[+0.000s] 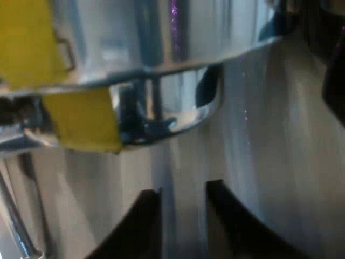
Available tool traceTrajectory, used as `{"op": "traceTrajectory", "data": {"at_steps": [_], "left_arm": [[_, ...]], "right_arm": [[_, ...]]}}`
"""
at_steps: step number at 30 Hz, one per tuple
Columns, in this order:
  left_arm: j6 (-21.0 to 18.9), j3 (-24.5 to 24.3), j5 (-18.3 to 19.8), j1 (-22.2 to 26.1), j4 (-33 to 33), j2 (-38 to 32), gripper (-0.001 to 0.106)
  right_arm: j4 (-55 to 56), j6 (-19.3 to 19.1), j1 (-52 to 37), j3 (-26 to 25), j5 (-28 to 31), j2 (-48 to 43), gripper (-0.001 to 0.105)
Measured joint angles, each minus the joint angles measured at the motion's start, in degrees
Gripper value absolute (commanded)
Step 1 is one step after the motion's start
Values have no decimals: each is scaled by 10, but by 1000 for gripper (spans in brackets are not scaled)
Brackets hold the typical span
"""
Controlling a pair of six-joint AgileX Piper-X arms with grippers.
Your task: Put the handle in the coffee machine
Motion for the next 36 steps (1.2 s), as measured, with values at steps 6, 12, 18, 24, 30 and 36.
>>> {"op": "traceTrajectory", "data": {"at_steps": [6,12,18,24,30,36], "left_arm": [[0,0,0,0,0,0,1],[0,0,0,0,0,0,1],[0,0,0,0,0,0,1],[0,0,0,0,0,0,1],[0,0,0,0,0,0,1],[0,0,0,0,1,0,1]], "right_arm": [[-19,-7,-2,0,-18,0,36],[-49,-41,-2,-4,-23,0,35],[-60,-105,-4,-11,-44,0,35],[-83,-125,-4,-16,-35,7,35],[-100,-126,-4,-16,-32,13,35],[-117,-121,-4,-16,-32,14,35]]}}
